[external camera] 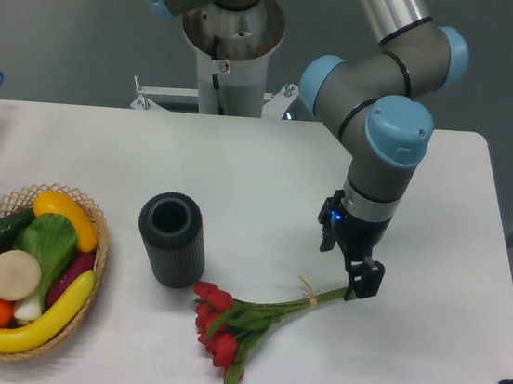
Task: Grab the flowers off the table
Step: 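Move the open gripper down toward the tied stems of the red tulips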
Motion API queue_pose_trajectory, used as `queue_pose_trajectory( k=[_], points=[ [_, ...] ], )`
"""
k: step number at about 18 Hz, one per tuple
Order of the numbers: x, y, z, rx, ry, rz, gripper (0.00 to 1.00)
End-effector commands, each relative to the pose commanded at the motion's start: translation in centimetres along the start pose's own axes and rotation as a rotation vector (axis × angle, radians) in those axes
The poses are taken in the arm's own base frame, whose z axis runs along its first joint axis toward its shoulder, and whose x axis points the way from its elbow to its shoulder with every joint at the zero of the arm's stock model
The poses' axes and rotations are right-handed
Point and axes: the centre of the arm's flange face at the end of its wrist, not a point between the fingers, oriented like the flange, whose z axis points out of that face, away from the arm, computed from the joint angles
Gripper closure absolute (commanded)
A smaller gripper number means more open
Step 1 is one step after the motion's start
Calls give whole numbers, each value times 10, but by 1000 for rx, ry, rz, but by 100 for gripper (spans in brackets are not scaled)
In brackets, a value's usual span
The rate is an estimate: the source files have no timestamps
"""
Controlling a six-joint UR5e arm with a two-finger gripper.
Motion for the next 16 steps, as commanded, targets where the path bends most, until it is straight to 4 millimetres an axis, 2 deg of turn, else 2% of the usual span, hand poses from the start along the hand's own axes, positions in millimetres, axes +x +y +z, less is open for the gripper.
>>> queue_pose_trajectory(
  k=[5, 10, 14, 16],
  points=[
    [2, -8, 3, -11, 11, -14, 0],
    [15, -8, 13, -5, 32, -48, 0],
    [18, -9, 21, -4, 31, -153, 0],
    [18, -17, 24, 0, 31, -183, 0]
  ],
)
